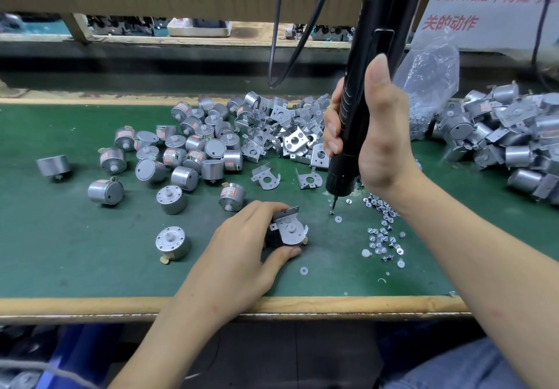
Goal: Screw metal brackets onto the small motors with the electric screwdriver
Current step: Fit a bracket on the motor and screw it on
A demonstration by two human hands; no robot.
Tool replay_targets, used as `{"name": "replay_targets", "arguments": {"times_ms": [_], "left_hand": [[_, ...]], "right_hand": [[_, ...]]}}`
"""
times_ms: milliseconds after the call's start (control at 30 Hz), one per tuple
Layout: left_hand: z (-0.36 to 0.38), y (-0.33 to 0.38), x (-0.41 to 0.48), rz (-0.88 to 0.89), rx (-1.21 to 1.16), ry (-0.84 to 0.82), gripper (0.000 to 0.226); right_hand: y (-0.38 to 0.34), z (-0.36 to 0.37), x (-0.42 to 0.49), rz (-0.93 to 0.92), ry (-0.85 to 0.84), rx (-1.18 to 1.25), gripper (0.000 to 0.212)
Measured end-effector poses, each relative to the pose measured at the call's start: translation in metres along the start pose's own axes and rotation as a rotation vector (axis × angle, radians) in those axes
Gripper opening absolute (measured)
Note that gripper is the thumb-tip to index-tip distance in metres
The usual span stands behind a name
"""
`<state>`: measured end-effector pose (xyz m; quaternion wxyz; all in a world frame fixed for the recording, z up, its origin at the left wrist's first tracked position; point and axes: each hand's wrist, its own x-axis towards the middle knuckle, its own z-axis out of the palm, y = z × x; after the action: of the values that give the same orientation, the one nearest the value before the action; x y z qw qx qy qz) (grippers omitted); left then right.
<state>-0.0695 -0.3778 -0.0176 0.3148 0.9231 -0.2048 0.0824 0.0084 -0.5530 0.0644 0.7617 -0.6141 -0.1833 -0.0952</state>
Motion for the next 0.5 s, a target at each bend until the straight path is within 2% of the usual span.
{"name": "replay_targets", "arguments": {"times_ms": [500], "left_hand": [[0.0002, 0.0002, -0.0002, 0.011, 0.006, 0.018, 0.044]], "right_hand": [[-0.0021, 0.0066, -0.0026, 0.002, -0.010, 0.017, 0.080]]}}
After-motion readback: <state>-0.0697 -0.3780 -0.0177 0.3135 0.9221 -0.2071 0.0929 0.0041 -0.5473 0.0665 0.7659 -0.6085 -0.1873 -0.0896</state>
